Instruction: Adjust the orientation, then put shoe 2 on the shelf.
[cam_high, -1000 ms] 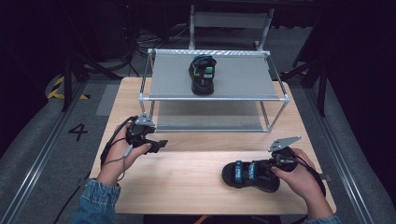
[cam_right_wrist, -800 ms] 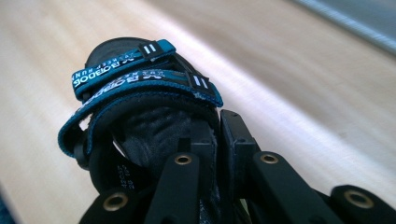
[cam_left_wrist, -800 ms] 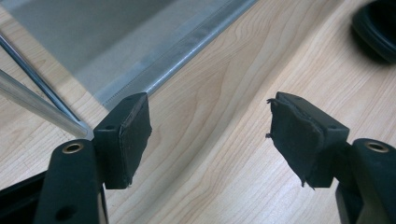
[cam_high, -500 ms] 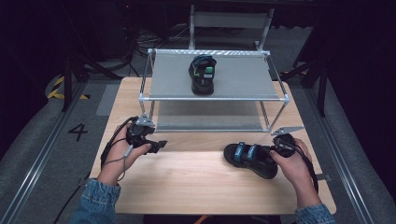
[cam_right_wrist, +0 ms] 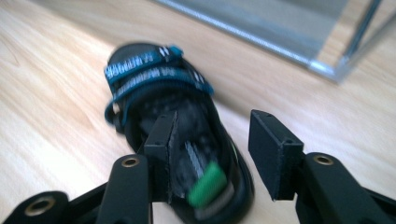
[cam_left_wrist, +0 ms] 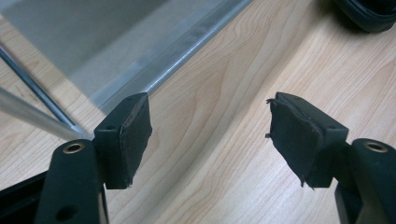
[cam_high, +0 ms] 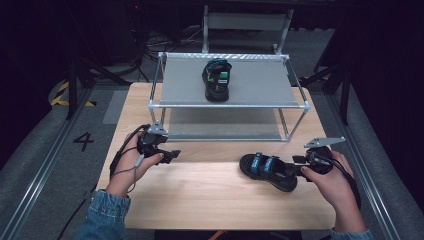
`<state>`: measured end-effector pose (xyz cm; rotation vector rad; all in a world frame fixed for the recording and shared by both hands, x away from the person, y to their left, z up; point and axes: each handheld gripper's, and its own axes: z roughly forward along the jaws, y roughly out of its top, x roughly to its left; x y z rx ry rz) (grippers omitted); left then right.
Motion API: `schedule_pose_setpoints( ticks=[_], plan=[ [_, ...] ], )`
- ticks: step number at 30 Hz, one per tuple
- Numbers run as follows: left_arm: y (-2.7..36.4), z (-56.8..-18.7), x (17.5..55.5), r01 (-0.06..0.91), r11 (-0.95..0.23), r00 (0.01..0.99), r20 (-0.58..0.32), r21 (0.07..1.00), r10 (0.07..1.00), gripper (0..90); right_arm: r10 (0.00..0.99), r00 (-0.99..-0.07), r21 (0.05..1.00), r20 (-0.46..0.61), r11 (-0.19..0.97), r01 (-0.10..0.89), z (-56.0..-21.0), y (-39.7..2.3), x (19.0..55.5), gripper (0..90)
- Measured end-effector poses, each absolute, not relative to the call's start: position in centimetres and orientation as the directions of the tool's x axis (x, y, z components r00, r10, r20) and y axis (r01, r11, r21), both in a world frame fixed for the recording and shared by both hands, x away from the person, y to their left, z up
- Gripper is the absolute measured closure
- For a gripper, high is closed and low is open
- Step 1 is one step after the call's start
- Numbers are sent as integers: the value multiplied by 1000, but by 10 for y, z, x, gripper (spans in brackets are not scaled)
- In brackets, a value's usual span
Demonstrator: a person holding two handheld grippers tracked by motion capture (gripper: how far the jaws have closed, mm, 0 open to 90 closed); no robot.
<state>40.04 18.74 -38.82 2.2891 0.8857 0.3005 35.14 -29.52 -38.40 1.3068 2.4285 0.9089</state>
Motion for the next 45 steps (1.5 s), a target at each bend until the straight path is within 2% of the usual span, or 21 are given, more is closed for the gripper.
schedule_pose_setpoints(
  ticks=[2, 3, 7, 14, 18, 24, 28, 30, 31, 32, 33, 37, 45],
  plan=[
    [185, -389, 401, 514, -559, 750, -24, 650, 661, 297, 830, -554, 596, 63, 414, 688, -381, -300, 346, 611],
    [183, -390, 402, 512, -563, 754, -25, 649, 657, 296, 838, -540, 572, 77, 407, 712, -380, -303, 343, 705],
    [182, -389, 405, 508, -564, 755, -21, 651, 655, 296, 839, -530, 547, 125, 388, 742, -379, -303, 337, 863],
    [181, -390, 403, 507, -579, 763, -19, 639, 647, 294, 812, -574, 520, 107, 447, 728, -370, -282, 328, 878],
    [181, -392, 403, 513, -574, 758, -22, 639, 652, 293, 740, -651, 523, 171, 492, 696, -367, -258, 321, 872],
    [179, -393, 403, 507, -587, 767, -19, 631, 642, 292, 654, -730, 547, 198, 545, 636, -373, -233, 318, 865],
    [180, -393, 403, 511, -581, 762, -20, 633, 648, 291, 644, -734, 528, 215, 556, 642, -376, -231, 317, 821],
    [181, -393, 403, 512, -581, 762, -21, 633, 648, 291, 639, -734, 557, 231, 532, 638, -374, -235, 316, 750],
    [181, -394, 402, 516, -581, 762, -27, 630, 647, 291, 639, -738, 588, 217, 518, 621, -370, -237, 316, 658],
    [181, -394, 402, 516, -581, 762, -27, 630, 647, 291, 639, -738, 588, 217, 518, 621, -370, -237, 316, 658],
    [181, -395, 402, 517, -581, 761, -26, 629, 648, 291, 641, -741, 616, 203, 504, 605, -369, -238, 316, 607],
    [181, -395, 402, 516, -581, 760, -24, 630, 650, 291, 660, -738, 664, 139, 491, 564, -370, -243, 320, 514],
    [188, -395, 398, 526, -581, 754, -25, 621, 656, 290, 663, -748, 656, 27, 553, 513, -389, -244, 336, 411]
  ],
)
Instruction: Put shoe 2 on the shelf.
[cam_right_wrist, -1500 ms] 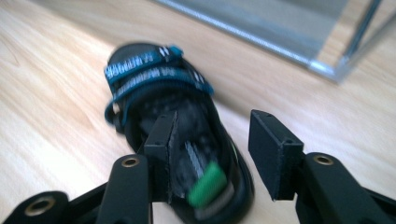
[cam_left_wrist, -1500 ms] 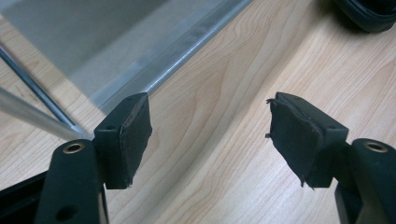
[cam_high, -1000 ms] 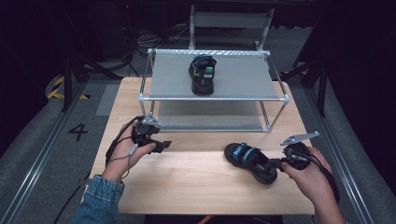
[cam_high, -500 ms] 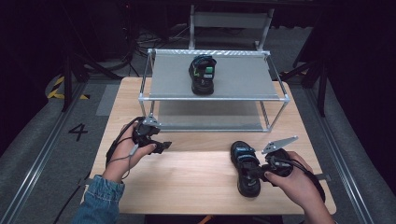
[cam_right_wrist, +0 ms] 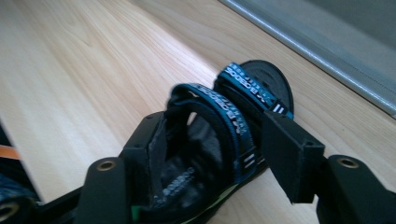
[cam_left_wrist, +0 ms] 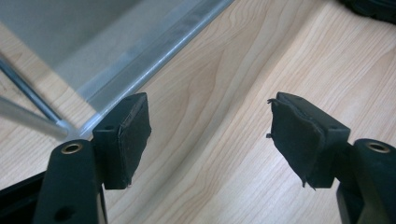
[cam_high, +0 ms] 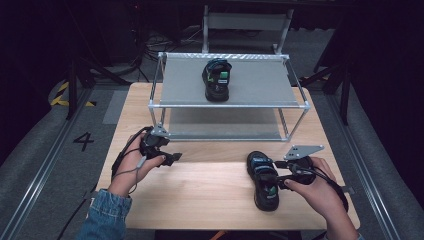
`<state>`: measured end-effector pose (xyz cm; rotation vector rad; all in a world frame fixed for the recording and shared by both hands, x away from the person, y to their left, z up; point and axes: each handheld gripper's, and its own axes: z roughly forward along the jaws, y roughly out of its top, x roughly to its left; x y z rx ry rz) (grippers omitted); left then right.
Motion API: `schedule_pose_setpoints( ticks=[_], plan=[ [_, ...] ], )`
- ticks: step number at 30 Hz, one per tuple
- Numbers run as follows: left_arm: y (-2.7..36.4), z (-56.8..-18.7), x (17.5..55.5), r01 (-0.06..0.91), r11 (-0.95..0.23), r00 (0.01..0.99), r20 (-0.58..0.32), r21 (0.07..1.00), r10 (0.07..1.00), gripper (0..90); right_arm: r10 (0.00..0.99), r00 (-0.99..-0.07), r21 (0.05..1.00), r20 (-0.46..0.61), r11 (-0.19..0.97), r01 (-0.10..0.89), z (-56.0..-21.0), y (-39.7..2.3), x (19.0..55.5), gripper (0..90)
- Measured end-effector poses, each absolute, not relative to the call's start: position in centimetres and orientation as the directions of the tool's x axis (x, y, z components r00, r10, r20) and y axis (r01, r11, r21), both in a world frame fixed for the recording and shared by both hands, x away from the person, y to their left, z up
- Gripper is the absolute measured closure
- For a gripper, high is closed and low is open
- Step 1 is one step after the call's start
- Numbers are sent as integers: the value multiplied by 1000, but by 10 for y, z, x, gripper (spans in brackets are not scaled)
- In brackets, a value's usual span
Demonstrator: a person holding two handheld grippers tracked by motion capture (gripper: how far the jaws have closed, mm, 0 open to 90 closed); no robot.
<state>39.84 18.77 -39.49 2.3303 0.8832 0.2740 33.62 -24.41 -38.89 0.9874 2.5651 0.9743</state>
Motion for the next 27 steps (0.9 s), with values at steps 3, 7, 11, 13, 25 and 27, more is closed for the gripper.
schedule_pose_setpoints(
  ticks=[3, 7, 11, 13, 25, 27],
  plan=[
    [193, -395, 396, 540, -568, 742, -32, 621, 670, 289, 664, -747, 636, 12, 572, 518, -397, -241, 343, 408],
    [197, -397, 394, 544, -556, 731, -29, 628, 682, 289, 657, -754, 629, 9, 582, 515, -404, -237, 348, 420],
    [204, -397, 390, 556, -550, 720, -30, 623, 693, 289, 652, -758, 624, 13, 587, 516, -412, -234, 355, 481],
    [206, -397, 388, 559, -540, 712, -32, 629, 701, 289, 651, -759, 613, 11, 595, 519, -414, -233, 357, 555],
    [225, -400, 382, 590, -506, 677, -44, 629, 735, 290, 646, -762, 639, 44, 569, 518, -401, -235, 364, 707],
    [231, -400, 380, 600, -498, 666, -46, 627, 744, 290, 642, -766, 646, 38, 569, 509, -393, -235, 366, 707]
  ],
)
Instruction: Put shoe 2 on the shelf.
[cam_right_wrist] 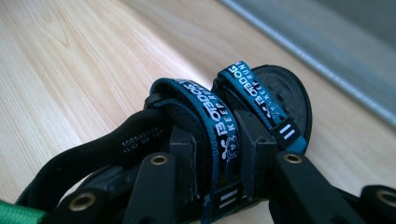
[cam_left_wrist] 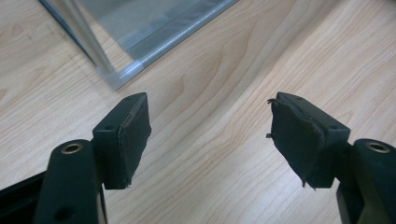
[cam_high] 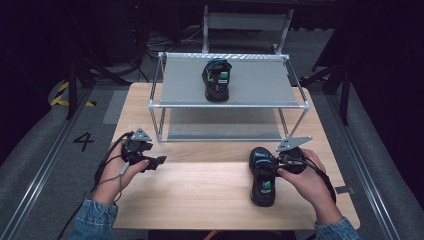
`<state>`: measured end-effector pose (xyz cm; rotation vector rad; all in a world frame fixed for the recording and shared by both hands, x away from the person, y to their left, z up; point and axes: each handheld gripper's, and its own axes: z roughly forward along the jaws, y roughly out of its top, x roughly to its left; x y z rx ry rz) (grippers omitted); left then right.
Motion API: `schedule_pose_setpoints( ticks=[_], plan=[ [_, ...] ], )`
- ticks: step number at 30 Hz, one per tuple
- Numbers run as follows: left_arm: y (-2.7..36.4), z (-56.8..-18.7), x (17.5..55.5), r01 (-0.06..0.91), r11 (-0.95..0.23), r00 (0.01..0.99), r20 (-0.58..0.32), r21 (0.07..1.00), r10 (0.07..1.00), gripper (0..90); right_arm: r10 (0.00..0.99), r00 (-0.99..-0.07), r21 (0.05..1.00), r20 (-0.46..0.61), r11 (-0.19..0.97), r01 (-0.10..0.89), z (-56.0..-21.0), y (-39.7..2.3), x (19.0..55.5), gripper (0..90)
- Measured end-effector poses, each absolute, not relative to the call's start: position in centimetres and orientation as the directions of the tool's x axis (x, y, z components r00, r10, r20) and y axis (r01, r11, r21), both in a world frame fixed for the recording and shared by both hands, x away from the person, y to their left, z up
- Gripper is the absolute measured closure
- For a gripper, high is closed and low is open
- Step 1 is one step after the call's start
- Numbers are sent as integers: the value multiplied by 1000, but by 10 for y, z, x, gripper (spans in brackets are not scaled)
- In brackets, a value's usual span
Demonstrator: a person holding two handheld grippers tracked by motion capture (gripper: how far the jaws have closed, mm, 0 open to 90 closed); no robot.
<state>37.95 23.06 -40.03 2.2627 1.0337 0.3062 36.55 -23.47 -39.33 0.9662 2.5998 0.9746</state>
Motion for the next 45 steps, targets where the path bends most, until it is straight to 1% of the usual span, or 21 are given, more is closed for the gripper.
schedule_pose_setpoints(
  ticks=[1, 4, 9, 11, 13, 14, 21, 23, 26, 33, 36, 37, 41, 45],
  plan=[
    [234, -400, 380, 595, -505, 667, -33, 626, 744, 290, 638, -769, 653, 33, 569, 500, -389, -235, 366, 706],
    [242, -403, 378, 606, -496, 653, -33, 622, 757, 292, 629, -776, 668, 39, 561, 488, -375, -234, 369, 706],
    [249, -407, 375, 632, -467, 627, -54, 619, 777, 292, 619, -785, 678, 22, 568, 467, -354, -233, 373, 704],
    [252, -408, 374, 638, -470, 629, -60, 610, 775, 292, 618, -786, 677, 22, 570, 466, -350, -233, 373, 704],
    [254, -410, 373, 642, -468, 625, -60, 607, 779, 292, 608, -794, 680, 19, 574, 456, -337, -232, 377, 703],
    [255, -410, 373, 646, -466, 621, -63, 604, 781, 292, 608, -794, 680, 19, 574, 456, -337, -232, 377, 703],
    [263, -416, 369, 665, -444, 600, -74, 600, 797, 292, 585, -810, 706, 54, 551, 445, -309, -230, 385, 702],
    [264, -417, 369, 667, -439, 594, -75, 601, 801, 289, 582, -811, 708, 55, 550, 443, -305, -229, 385, 702],
    [266, -419, 370, 672, -440, 596, -83, 595, 799, 286, 576, -816, 711, 54, 552, 436, -290, -227, 388, 702],
    [270, -422, 372, 685, -430, 589, -98, 588, 803, 282, 567, -820, 721, 81, 535, 441, -271, -227, 397, 702],
    [270, -422, 372, 696, -418, 583, -118, 584, 804, 269, 566, -821, 727, 76, 532, 434, -261, -227, 400, 702],
    [272, -422, 373, 701, -405, 580, -138, 587, 803, 268, 566, -821, 730, 71, 531, 429, -258, -226, 400, 701],
    [273, -421, 374, 707, -389, 571, -150, 591, 807, 266, 566, -822, 737, 57, 532, 417, -249, -225, 401, 702],
    [273, -422, 375, 710, -395, 570, -148, 582, 808, 254, 563, -824, 738, 65, 529, 419, -239, -223, 407, 702]
  ],
)
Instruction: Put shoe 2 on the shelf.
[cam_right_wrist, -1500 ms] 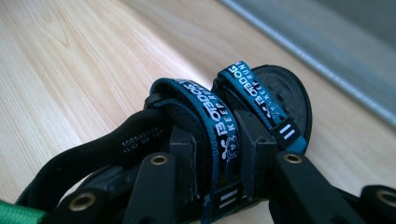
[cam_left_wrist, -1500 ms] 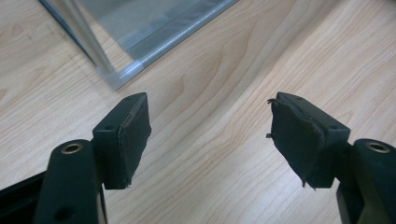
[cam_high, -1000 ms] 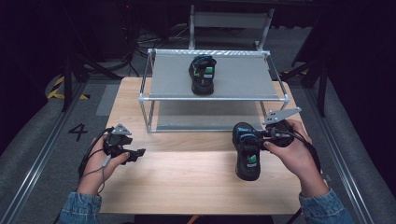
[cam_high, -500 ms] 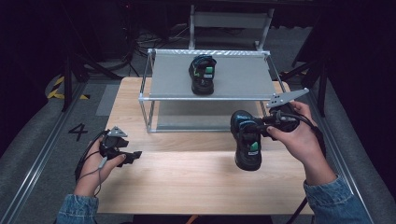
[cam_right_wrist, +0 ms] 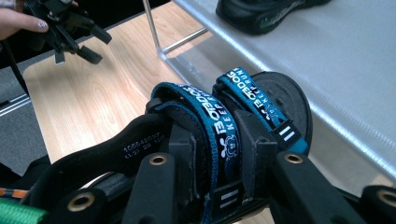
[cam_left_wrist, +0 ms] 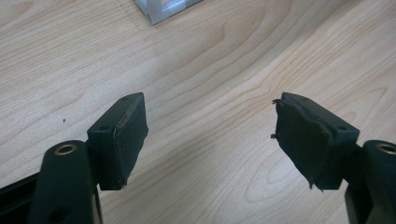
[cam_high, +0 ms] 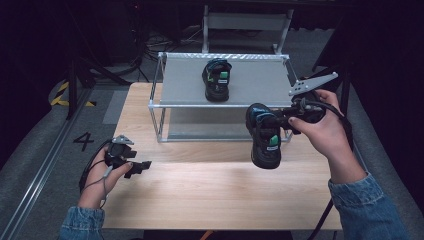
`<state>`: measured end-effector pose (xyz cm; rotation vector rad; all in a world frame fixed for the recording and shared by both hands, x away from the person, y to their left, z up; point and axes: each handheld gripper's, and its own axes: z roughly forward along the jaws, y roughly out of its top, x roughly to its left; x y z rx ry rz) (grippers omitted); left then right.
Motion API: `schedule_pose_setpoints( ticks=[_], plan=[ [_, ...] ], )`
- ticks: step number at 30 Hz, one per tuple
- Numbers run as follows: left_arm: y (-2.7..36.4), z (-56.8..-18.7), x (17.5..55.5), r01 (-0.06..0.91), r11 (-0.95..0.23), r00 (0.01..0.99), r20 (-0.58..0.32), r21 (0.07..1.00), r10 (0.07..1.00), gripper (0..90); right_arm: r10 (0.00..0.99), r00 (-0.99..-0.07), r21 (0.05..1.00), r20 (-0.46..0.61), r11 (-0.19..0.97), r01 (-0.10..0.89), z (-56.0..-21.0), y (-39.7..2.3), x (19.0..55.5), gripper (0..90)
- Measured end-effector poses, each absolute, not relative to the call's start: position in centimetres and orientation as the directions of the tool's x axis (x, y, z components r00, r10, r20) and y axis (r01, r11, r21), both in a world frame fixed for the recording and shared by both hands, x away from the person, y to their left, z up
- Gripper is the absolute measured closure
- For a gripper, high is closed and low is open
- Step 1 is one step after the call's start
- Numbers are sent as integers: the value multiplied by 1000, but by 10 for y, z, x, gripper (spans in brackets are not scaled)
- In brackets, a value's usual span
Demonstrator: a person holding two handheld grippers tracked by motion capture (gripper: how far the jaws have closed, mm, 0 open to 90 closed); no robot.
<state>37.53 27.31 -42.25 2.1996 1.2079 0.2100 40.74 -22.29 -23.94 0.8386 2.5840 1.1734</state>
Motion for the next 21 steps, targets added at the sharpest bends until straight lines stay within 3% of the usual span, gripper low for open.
schedule_pose_setpoints(
  ticks=[4, 21],
  plan=[
    [275, -422, 376, 718, -370, 537, -130, 590, 834, 181, 566, -822, 740, 59, 528, 417, -231, -221, 417, 702],
    [280, -424, 376, 726, -359, 532, -148, 587, 834, 173, 585, -810, 738, 45, 527, 422, -214, -216, 471, 702]
  ],
)
